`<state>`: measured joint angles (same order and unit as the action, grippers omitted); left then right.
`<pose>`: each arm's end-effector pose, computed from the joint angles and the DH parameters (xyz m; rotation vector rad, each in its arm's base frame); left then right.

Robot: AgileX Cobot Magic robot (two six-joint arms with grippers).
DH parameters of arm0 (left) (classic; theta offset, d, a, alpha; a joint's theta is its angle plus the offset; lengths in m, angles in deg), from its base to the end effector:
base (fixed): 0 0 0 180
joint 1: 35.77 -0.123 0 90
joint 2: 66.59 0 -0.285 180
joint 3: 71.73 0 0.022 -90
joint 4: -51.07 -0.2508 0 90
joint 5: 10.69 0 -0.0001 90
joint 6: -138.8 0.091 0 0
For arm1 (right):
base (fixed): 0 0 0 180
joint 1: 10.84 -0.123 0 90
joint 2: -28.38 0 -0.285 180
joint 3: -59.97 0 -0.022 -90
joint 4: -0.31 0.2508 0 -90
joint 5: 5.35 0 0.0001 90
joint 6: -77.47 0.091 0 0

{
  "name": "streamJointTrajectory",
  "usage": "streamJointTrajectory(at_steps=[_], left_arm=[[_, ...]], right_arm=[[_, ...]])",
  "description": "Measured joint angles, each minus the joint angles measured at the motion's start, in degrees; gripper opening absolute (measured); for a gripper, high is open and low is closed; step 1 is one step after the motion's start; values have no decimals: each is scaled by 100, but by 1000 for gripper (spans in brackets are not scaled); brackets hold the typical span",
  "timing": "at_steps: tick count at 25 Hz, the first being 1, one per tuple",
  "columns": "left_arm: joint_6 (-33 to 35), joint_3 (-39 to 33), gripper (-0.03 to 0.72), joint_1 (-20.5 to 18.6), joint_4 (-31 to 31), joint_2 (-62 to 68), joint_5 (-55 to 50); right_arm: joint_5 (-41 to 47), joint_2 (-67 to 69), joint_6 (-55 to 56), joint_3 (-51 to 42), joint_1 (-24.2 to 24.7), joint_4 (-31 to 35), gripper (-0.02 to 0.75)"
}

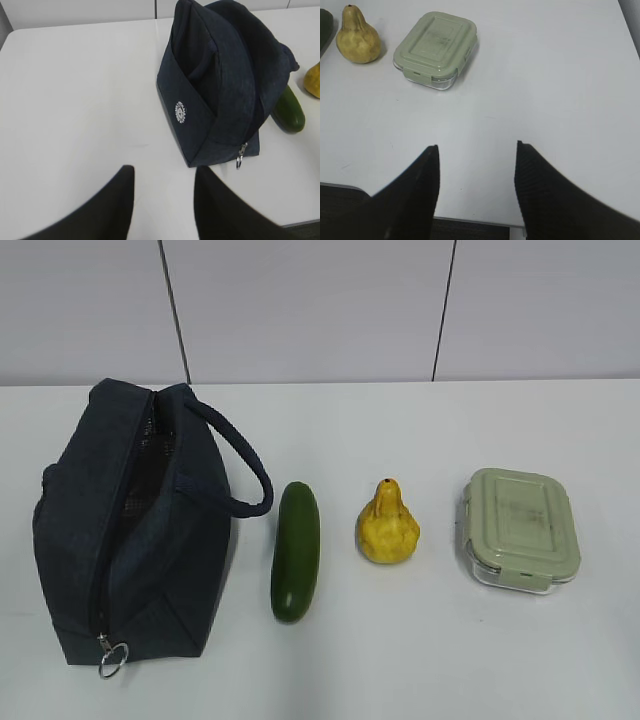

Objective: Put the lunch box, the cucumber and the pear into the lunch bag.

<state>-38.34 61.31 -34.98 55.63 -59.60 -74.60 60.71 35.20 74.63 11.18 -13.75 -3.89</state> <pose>-0.0129 -0.0063 0.2807 0.0737 2.0539 -0.0728 -0.0109 -0.0067 0.2690 -0.0983 2.1201 -0.0880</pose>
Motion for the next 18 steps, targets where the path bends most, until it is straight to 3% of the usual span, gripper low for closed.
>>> streamJointTrajectory(at_steps=[18], left_arm=[[0, 0, 242, 0, 0, 0, 0]], right_arm=[[-387, 0, 0, 158, 0, 0, 391]])
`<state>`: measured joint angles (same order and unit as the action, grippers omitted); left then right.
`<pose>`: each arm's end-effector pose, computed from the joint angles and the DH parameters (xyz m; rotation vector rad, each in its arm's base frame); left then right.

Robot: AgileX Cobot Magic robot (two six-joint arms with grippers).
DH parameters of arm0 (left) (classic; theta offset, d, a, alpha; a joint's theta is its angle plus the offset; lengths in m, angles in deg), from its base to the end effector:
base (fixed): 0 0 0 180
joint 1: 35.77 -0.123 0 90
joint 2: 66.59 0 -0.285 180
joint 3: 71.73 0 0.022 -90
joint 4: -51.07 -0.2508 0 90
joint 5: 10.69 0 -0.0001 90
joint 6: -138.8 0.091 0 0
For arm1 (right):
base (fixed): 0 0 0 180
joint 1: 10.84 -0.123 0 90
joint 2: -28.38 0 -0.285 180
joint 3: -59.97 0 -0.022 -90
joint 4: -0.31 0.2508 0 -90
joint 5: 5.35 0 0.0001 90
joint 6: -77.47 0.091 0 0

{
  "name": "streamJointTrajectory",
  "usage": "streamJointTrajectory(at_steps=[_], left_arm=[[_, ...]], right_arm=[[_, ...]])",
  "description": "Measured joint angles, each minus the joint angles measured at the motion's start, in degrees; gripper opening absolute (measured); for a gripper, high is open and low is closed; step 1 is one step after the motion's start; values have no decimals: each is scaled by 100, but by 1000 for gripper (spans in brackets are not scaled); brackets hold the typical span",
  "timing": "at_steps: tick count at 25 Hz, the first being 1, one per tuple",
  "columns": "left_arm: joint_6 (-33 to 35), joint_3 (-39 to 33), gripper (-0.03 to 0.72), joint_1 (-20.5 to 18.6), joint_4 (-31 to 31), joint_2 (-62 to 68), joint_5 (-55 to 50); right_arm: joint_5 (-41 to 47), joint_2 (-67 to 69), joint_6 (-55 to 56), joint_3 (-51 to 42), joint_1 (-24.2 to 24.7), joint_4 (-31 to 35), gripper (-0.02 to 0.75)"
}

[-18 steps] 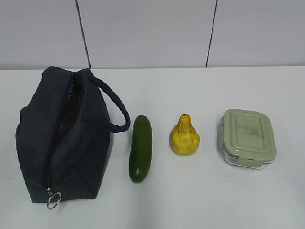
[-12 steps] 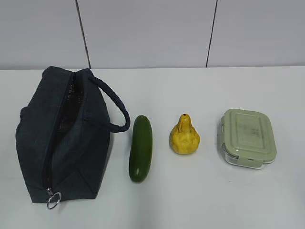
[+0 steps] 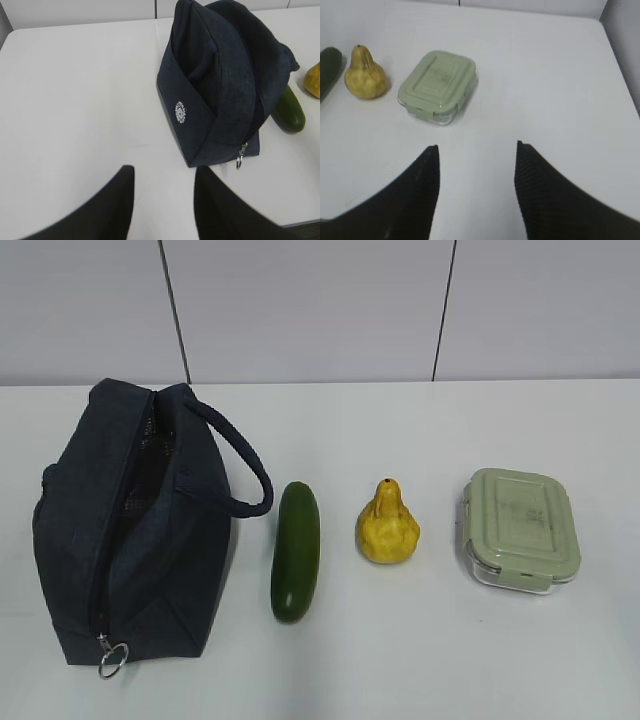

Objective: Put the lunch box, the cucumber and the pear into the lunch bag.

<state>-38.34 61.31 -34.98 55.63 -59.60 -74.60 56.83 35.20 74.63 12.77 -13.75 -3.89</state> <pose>-0.0129 -0.0063 0.2807 0.0737 2.0539 -0.0728 -0.0112 -0.0065 0.2819 -0.0954 2.0248 -0.0866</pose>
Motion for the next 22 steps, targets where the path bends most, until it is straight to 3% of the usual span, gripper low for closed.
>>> streamJointTrajectory(at_steps=[5, 22], left_arm=[[0, 0, 242, 0, 0, 0, 0], [0, 0, 242, 0, 5, 0, 0]], right_arm=[[-287, 225, 3, 144, 0, -71, 391], [-1659, 3335, 420, 737, -13, 19, 391]])
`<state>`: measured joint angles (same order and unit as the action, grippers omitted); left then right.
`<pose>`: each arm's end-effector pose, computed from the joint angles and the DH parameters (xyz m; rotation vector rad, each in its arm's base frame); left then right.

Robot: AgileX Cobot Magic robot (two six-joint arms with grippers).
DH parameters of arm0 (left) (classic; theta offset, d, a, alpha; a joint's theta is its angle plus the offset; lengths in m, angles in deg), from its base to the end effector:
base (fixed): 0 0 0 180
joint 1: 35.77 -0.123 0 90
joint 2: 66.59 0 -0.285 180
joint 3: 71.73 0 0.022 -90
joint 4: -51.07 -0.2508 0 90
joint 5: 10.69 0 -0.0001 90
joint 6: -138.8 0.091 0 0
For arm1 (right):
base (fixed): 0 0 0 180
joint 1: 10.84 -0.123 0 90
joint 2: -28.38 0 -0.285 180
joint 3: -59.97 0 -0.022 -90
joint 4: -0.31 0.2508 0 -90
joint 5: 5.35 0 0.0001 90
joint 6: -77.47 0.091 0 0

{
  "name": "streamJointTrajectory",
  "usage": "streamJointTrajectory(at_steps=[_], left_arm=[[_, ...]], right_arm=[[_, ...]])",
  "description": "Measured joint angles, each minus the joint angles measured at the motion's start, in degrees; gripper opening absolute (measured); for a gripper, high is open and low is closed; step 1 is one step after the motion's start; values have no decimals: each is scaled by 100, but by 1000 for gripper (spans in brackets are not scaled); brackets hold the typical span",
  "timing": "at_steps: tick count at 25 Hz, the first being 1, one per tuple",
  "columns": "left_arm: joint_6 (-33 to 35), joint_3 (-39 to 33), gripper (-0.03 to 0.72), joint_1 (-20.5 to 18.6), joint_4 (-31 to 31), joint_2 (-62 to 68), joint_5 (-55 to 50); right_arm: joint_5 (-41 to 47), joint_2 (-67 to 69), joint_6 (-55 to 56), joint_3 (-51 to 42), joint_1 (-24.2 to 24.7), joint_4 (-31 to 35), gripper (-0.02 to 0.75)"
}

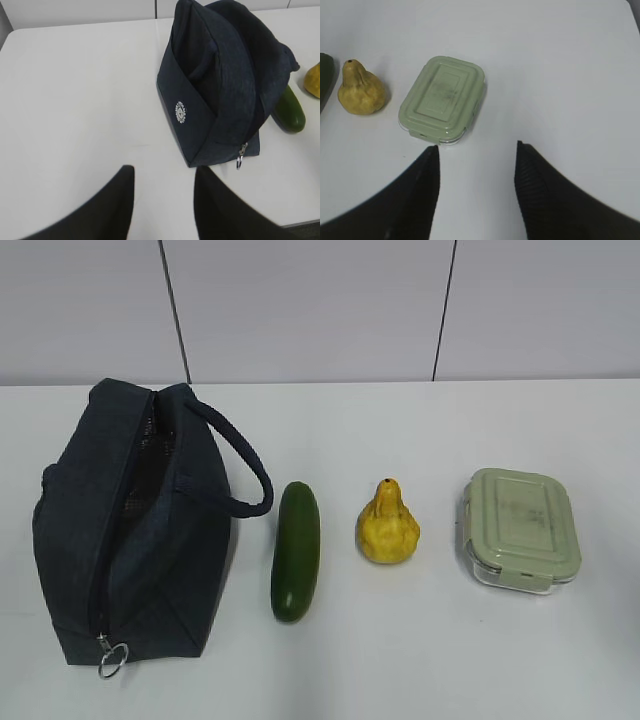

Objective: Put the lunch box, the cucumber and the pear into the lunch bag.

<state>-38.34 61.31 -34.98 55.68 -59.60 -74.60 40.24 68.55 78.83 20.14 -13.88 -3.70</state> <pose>-0.0129 -0.0064 0.2807 0.0738 2.0539 -0.0738 0.0994 0.0007 0.3192 -0.0576 2.1894 -0.0391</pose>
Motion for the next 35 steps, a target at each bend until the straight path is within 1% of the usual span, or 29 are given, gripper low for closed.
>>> streamJointTrajectory(at_steps=[3, 12, 18, 23, 26, 29, 32, 33, 35], left_arm=[[0, 0, 242, 0, 0, 0, 0], [0, 0, 242, 0, 0, 0, 0], [0, 0, 242, 0, 0, 0, 0], [0, 0, 242, 0, 0, 0, 0], [0, 0, 242, 0, 0, 0, 0], [0, 0, 242, 0, 0, 0, 0], [0, 0, 242, 0, 0, 0, 0], [0, 0, 242, 0, 0, 0, 0], [0, 0, 242, 0, 0, 0, 0]], right_arm=[[-180, 536, 5, 157, 0, 7, 391], [-262, 2535, 0, 1385, 0, 235, 391], [-170, 3563, -349, 2150, 0, 771, 391], [134, 4349, -876, 2674, 0, 1503, 391], [214, 4795, -1493, 2840, 0, 2331, 391], [237, 5188, -2232, 2889, 0, 3437, 391], [377, 5565, -3106, 2913, 0, 4914, 391], [483, 5693, -3422, 2913, 0, 5510, 391], [568, 5822, -3943, 2913, 0, 6218, 391]])
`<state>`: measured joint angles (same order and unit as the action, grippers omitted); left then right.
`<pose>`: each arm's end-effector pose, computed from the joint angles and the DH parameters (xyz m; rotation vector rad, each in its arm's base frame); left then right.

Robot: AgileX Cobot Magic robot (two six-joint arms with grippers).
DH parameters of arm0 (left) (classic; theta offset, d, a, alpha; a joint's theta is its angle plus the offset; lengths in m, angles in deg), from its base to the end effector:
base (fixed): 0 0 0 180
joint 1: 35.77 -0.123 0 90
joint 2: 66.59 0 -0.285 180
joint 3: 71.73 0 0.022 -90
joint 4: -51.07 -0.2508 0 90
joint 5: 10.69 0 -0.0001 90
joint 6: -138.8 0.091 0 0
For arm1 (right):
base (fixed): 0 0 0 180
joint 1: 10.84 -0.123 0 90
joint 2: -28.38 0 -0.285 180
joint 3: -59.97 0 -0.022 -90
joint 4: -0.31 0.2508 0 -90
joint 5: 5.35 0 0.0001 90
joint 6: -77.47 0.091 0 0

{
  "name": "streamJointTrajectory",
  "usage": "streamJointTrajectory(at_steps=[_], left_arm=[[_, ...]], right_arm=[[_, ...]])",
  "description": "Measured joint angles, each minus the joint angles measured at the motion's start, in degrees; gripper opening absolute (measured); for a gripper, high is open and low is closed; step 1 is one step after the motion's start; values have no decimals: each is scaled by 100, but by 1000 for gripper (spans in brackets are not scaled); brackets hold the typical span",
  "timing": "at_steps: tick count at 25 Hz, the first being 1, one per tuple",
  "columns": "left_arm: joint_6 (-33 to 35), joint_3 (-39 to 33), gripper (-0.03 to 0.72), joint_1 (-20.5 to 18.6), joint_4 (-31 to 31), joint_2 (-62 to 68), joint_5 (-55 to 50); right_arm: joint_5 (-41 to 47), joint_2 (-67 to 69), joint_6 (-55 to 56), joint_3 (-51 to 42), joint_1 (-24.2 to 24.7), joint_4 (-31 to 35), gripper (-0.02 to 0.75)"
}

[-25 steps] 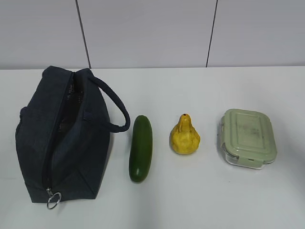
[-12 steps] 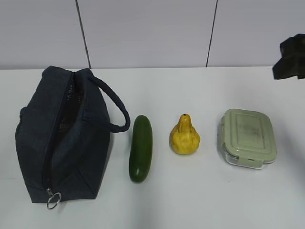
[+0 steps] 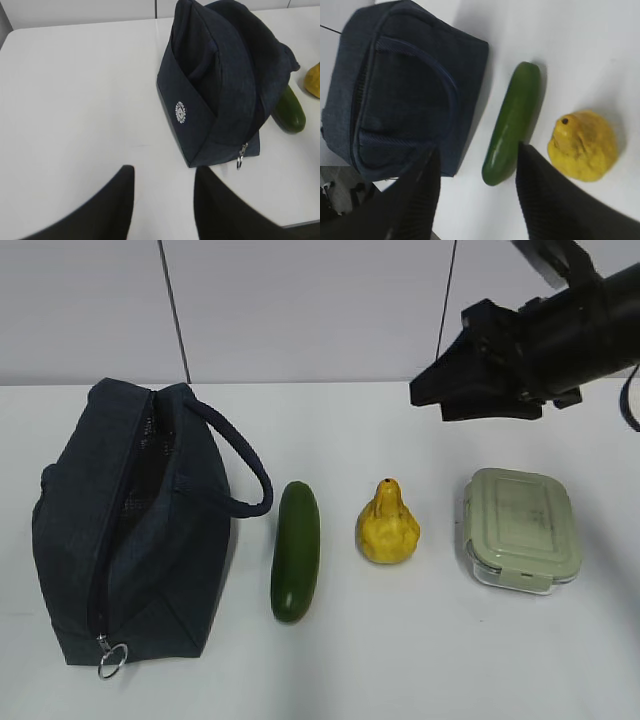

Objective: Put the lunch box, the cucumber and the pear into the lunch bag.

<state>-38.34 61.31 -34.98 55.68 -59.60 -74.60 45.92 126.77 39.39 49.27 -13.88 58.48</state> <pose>-0.0129 -0.0064 0.2807 0.0738 2.0539 -0.0738 0.3236 0.0776 0.2897 -0.2220 2.3949 0.9725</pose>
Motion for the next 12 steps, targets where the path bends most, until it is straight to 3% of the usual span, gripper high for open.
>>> streamJointTrajectory(at_steps=[2, 6, 12], left_arm=[[0, 0, 242, 0, 0, 0, 0], [0, 0, 242, 0, 0, 0, 0], [0, 0, 242, 0, 0, 0, 0]], right_arm=[[-42, 94, -305, 0, 0, 359, 391], [-362, 103, -645, 0, 0, 476, 391], [-528, 103, -670, 0, 119, -109, 391]])
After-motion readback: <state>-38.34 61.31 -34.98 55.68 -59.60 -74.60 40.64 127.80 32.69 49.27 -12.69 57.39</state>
